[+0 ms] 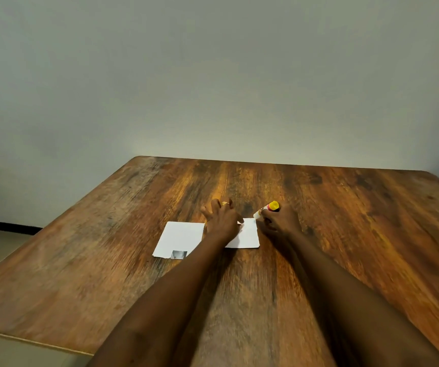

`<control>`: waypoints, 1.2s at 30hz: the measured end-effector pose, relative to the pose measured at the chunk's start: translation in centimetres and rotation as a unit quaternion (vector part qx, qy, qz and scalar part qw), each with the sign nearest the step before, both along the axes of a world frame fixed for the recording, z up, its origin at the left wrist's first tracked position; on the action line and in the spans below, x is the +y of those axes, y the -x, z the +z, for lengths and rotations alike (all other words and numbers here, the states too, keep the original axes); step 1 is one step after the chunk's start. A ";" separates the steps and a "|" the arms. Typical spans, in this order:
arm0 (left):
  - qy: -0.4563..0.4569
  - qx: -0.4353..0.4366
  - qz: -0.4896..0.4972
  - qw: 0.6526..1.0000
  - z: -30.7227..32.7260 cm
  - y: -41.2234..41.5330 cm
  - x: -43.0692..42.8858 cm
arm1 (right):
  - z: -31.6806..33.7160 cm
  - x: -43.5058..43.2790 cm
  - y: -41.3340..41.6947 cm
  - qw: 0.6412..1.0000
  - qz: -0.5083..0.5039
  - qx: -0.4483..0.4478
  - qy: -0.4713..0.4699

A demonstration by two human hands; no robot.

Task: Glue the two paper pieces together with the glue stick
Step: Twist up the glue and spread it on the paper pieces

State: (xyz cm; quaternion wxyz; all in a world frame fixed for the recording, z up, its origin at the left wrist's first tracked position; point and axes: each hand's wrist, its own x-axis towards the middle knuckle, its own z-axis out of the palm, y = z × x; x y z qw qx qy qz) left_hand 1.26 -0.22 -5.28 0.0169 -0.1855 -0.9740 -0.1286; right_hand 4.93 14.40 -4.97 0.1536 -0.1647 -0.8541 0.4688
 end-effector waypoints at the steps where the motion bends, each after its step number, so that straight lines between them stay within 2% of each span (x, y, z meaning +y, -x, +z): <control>1: 0.003 -0.007 -0.004 1.000 -0.1 0.0 0.1 | -0.1 -0.1 0.3 1.000 -0.011 -0.001 0.024; 21: -0.044 -0.082 0.024 0.995 -0.6 0.4 0.4 | -0.6 -0.2 2.5 0.999 0.013 -0.029 -0.001; 36: -0.038 -0.069 0.027 0.996 -0.9 0.6 0.3 | 0.0 -0.3 2.7 0.997 0.047 -0.054 -0.022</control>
